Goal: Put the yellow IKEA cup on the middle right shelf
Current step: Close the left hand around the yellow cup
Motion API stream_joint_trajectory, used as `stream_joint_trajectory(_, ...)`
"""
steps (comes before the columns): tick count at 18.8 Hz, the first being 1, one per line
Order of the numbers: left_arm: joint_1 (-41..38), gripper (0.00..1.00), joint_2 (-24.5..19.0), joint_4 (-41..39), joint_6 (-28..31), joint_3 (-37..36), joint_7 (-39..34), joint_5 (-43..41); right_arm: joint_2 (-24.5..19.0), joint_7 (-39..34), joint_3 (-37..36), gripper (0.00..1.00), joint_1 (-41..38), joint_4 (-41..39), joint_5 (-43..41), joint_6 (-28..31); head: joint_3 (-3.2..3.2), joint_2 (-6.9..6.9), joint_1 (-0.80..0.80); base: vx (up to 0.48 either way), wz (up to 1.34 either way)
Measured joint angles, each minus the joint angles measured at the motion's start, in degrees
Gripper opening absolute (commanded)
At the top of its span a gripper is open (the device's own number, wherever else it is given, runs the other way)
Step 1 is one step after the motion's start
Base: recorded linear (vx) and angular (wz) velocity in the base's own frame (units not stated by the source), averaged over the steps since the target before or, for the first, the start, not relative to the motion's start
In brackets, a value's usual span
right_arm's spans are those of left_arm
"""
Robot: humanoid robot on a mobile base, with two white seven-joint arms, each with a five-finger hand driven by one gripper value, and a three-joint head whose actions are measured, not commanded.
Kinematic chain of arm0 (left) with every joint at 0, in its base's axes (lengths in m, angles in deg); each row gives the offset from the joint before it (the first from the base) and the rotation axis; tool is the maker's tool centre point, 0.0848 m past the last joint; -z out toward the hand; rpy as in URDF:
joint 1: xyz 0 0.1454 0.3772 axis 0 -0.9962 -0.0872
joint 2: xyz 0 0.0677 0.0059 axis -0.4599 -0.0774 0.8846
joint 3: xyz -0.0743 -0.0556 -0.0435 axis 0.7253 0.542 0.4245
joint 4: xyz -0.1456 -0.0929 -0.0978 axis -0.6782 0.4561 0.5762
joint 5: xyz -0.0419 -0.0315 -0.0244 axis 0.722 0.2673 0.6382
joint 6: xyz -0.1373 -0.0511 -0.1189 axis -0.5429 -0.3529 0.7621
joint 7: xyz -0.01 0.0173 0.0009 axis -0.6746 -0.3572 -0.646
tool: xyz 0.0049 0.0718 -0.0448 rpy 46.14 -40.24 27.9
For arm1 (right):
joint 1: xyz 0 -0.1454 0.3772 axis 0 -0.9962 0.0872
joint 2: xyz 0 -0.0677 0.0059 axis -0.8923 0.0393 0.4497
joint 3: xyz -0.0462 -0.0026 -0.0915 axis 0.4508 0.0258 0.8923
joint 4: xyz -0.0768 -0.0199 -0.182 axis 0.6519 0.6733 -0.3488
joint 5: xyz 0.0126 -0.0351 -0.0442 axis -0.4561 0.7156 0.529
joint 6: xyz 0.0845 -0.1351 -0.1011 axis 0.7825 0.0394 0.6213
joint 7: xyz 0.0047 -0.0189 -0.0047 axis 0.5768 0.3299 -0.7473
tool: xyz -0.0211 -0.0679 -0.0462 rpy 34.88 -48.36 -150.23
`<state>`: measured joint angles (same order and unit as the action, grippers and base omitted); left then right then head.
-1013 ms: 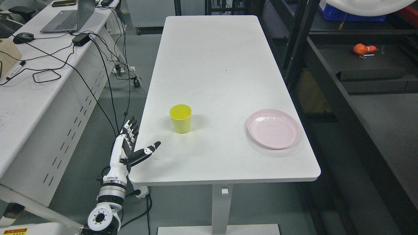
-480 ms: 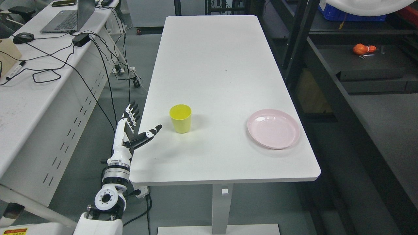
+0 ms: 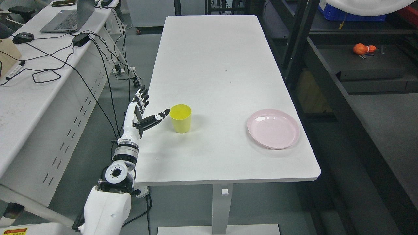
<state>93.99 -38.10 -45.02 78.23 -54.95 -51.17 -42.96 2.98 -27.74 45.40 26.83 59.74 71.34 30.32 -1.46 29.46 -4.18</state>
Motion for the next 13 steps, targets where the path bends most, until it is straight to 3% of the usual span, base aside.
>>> stream_joint_trajectory(13,7.21,0.99,2.06,13.37,0.0,-6.32,0.12,-0.18,0.0,-0.09,0.0,0.99,0.0,0.0,0.0,0.0,0.0,0.0,0.0,0.0,0.0)
